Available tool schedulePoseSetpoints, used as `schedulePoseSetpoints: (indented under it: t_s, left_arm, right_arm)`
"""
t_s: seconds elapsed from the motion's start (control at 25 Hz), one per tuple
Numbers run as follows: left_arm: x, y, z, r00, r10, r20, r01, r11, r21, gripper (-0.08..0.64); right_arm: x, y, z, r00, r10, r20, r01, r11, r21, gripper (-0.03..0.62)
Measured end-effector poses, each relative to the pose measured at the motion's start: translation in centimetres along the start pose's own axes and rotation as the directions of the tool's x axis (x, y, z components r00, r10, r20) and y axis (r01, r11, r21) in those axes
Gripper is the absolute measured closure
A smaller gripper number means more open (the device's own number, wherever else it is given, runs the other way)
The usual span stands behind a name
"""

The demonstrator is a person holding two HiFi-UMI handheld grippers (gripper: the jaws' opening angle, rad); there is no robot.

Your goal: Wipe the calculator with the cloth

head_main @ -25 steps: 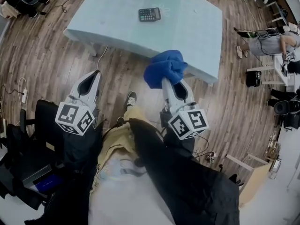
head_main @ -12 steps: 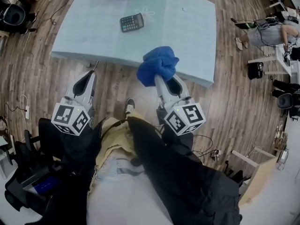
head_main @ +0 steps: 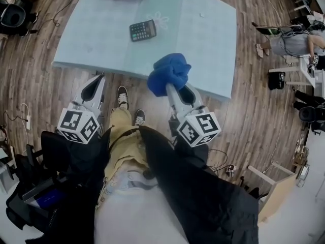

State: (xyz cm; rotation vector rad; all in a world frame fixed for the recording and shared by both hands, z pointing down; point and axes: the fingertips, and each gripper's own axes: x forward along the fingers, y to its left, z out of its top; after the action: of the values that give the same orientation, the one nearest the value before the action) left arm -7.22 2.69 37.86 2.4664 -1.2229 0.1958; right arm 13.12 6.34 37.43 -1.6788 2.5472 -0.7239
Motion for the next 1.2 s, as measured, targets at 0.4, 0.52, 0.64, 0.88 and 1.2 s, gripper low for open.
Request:
schedulePoseSetpoints:
  t_s: [0.4,0.52,0.64,0.88,1.2]
  left_arm:
    - [9.2,4.4,4.4,0.995,-0.1,0.001,0.1,0.995,0.013,0.56]
    - [12.1,6.8,5.1,0.993,-0.12,-0.02,0.12,0.993,-0.012,0.56]
    - [15.7,10.9,4.9,0.99,-0.13,-0.05,0.127,0.991,-0.051,0.56]
    - [17.8,13.3,4.4,0.989,-0.115,-0.088,0.107,0.99,-0.091,0.56]
    - [19.8,13.6,1.8,0.977,-0.081,-0.2,0.066,0.994,-0.083,0.56]
  right_arm:
    - [6.3,-3.5,3.1,0.995,-0.1,0.006,0.1,0.995,0.012,0.505]
    - [9.9,-4.3,4.2,0.993,-0.115,-0.012,0.115,0.993,0.008,0.505]
    - [15.5,-5.7,4.2,0.99,-0.134,-0.053,0.135,0.991,0.016,0.505]
    - [18.3,-5.8,3.9,0.984,-0.145,-0.106,0.148,0.989,0.021,0.505]
    - [20.5,-7.7,1.3,0.971,-0.128,-0.202,0.14,0.989,0.051,0.505]
